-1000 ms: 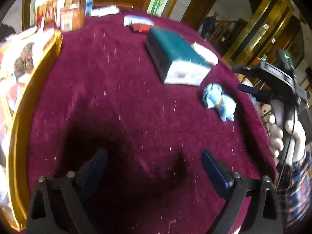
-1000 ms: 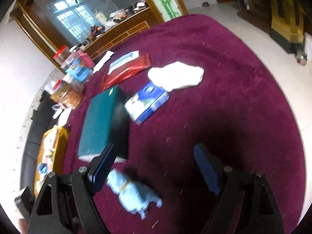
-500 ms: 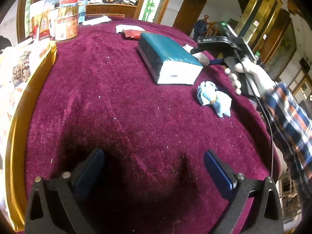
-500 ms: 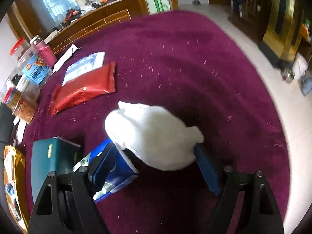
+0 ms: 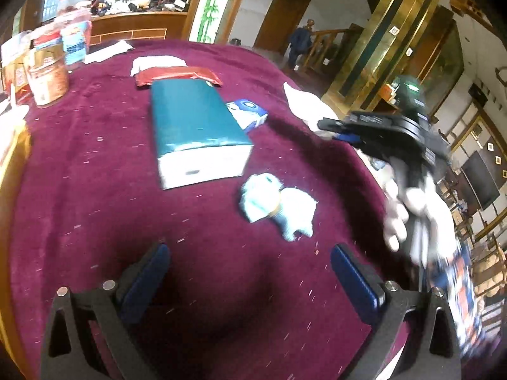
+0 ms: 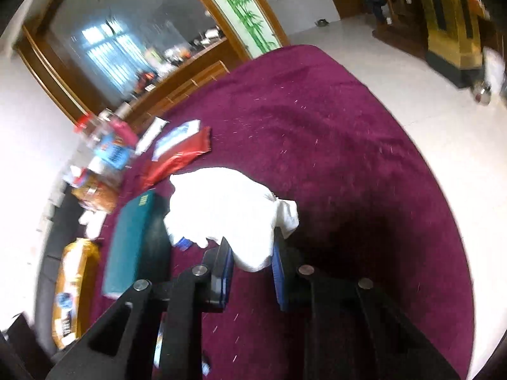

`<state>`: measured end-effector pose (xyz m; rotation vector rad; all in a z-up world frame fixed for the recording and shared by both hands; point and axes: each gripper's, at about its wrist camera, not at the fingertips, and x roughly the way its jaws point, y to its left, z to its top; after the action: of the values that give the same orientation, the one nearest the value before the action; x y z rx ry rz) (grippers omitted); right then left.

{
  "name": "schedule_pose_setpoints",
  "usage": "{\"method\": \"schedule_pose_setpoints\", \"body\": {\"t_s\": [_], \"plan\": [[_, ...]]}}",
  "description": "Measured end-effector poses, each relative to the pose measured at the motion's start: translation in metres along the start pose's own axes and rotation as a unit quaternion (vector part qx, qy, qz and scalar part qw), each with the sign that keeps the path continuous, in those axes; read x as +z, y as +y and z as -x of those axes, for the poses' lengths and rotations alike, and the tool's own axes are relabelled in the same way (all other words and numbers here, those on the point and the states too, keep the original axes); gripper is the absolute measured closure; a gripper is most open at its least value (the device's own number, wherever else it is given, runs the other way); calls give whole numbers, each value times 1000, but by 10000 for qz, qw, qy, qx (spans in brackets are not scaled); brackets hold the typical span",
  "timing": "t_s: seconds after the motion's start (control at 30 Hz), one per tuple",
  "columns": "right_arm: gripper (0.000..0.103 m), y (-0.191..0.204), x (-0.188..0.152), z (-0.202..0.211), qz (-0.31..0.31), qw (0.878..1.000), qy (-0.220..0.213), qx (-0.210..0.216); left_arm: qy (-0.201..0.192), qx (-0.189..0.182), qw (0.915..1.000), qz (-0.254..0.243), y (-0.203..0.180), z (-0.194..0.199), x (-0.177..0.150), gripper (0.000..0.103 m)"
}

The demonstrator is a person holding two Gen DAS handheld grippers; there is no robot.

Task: Organize soft objects
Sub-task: 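Grasp the blue knit toy with the left gripper while the right gripper grasps the white cloth, then carry the blue knit toy and white cloth into the tray and open both grippers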

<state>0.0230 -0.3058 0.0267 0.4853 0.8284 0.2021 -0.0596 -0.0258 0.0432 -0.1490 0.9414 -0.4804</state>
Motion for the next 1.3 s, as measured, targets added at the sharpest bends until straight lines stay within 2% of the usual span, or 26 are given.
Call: {"method": "schedule_pose_setpoints", "body": {"t_s": [0.2,0.37,0.53,0.57,0.67,0.77,0.97,1.3], "plan": [[82,-11,-13,-2,-197,9995,42,254,-9,288,9996,39,-21,-34,16,1],[81,4,-16,-1,167,9998,-35,131,-136,638,9979,12,-31,-55,22,1],[80,7,-15,0,238,9996,-57,166,-19,692,9975,113,-33,-74,18,1],[80,5,-15,1,217,9996,-66,165,-79,761,9971,59,-34,-75,16,5],[80,0,-13,1,147,9998,-102,120,-101,806,9964,-250,-42,-74,16,44],[80,-4,-13,1,87,9999,-127,39,-40,633,9975,-311,-40,-66,14,52],[80,-5,-14,1,168,9996,-173,-127,-358,456,9976,-372,-35,-24,2,52],[80,6,-18,1,509,9970,-299,-509,-752,333,9966,-31,3,59,-34,52]]}}
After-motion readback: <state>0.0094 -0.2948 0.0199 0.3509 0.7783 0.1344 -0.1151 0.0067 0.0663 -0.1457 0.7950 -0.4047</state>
